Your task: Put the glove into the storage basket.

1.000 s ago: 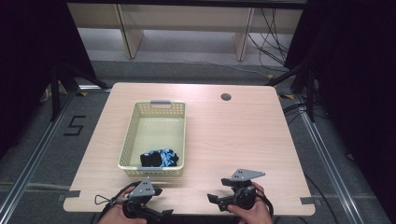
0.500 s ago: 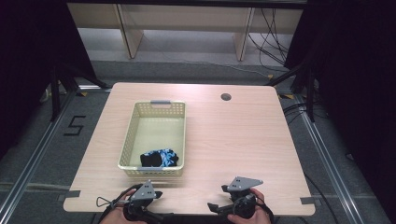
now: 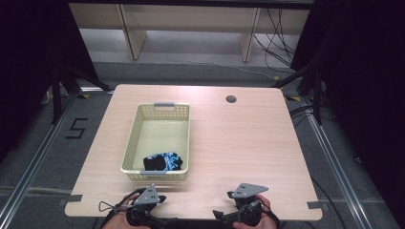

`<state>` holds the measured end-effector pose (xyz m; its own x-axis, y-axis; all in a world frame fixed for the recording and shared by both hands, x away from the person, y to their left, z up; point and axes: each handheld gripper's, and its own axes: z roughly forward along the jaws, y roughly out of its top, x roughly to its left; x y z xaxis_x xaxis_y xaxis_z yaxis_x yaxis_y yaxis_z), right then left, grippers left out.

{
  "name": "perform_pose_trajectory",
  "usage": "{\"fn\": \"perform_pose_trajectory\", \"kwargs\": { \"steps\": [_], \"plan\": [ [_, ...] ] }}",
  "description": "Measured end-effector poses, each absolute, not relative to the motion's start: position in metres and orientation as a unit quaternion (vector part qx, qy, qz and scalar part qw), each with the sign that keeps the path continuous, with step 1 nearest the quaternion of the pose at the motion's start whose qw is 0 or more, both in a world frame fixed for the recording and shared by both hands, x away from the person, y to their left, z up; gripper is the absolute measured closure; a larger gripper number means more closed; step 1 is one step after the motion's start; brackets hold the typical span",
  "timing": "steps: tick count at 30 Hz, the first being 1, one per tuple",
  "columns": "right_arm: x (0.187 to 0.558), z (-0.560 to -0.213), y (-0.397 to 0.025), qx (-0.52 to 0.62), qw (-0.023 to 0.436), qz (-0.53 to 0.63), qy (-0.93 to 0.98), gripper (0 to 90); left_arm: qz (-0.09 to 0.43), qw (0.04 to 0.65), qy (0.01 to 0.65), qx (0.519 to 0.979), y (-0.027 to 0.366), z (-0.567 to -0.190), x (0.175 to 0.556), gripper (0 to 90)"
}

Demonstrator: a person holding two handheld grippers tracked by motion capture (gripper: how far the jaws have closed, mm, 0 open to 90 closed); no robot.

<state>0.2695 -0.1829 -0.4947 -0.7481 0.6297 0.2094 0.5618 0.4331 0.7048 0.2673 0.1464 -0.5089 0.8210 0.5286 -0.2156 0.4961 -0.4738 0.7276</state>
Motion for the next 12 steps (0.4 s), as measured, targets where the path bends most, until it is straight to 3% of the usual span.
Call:
{"fn": "perform_pose_trajectory", "kwargs": {
  "steps": [12],
  "plan": [
    [0.2712, -0.4954, -0.1825, 0.339, 0.044, 0.401, 0.850, 17.2, 0.024, 0.418, 0.289, 0.861, 0.1469, -0.5089, 0.2684, 16.9]
  ]
}}
